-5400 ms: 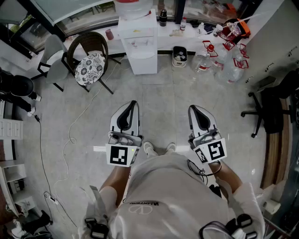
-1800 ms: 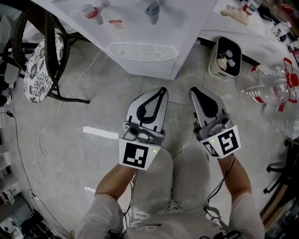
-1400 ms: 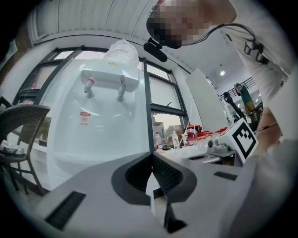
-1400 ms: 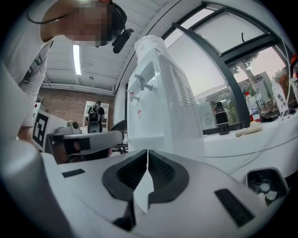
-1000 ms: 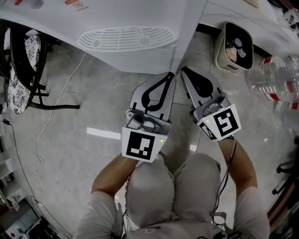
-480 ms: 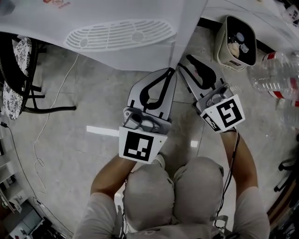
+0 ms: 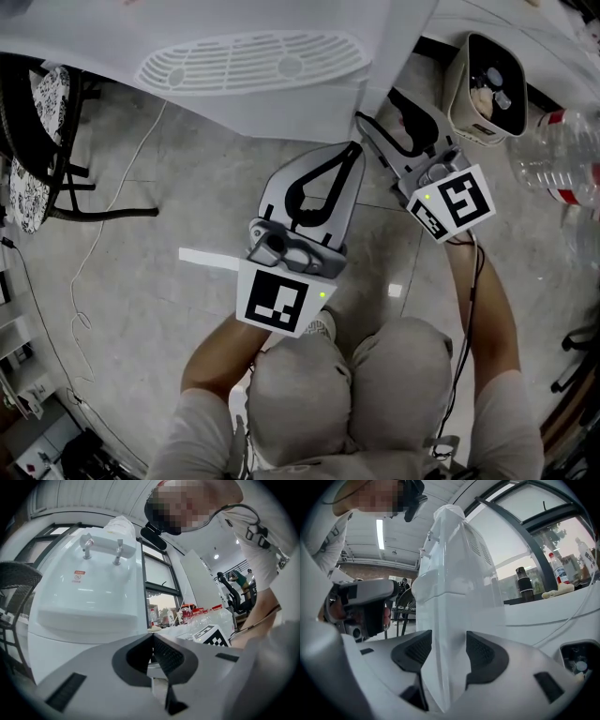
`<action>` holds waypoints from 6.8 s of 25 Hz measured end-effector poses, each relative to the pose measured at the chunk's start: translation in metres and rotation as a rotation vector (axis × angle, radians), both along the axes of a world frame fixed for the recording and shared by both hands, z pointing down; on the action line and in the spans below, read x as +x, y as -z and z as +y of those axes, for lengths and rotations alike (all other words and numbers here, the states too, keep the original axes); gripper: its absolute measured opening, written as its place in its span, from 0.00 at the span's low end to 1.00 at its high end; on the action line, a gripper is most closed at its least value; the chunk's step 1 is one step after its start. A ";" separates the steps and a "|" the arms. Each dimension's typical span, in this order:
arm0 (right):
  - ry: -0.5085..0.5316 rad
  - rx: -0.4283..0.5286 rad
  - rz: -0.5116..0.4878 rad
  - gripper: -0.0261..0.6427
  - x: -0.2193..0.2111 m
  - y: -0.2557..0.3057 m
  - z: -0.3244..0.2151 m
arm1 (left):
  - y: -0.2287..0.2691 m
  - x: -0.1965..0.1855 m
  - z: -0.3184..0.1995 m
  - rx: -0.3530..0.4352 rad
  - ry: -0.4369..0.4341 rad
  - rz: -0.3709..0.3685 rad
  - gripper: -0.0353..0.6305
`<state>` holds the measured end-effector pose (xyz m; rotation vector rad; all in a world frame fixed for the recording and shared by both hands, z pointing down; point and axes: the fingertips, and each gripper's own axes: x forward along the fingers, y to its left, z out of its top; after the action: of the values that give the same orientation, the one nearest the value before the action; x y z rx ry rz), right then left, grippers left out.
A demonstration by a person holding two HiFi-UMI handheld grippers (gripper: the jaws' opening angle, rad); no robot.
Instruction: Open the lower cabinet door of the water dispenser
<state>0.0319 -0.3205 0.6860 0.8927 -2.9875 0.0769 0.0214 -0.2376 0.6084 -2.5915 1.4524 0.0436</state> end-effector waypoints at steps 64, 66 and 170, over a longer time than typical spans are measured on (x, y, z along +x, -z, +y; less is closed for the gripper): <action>0.775 0.082 -0.044 0.22 -0.209 0.009 0.267 | -0.025 -0.242 0.211 -0.069 0.661 -0.014 0.06; 0.791 0.094 -0.044 0.21 -0.218 0.011 0.271 | -0.024 -0.248 0.216 -0.069 0.673 -0.018 0.06; -0.348 -0.015 -0.076 0.08 0.124 0.645 0.216 | 0.588 -0.069 0.157 -0.062 0.275 0.066 0.06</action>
<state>0.1560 -0.1047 0.0409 1.4274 -2.8567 0.1409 -0.0475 -0.0805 0.0205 -2.4324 1.8473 0.0501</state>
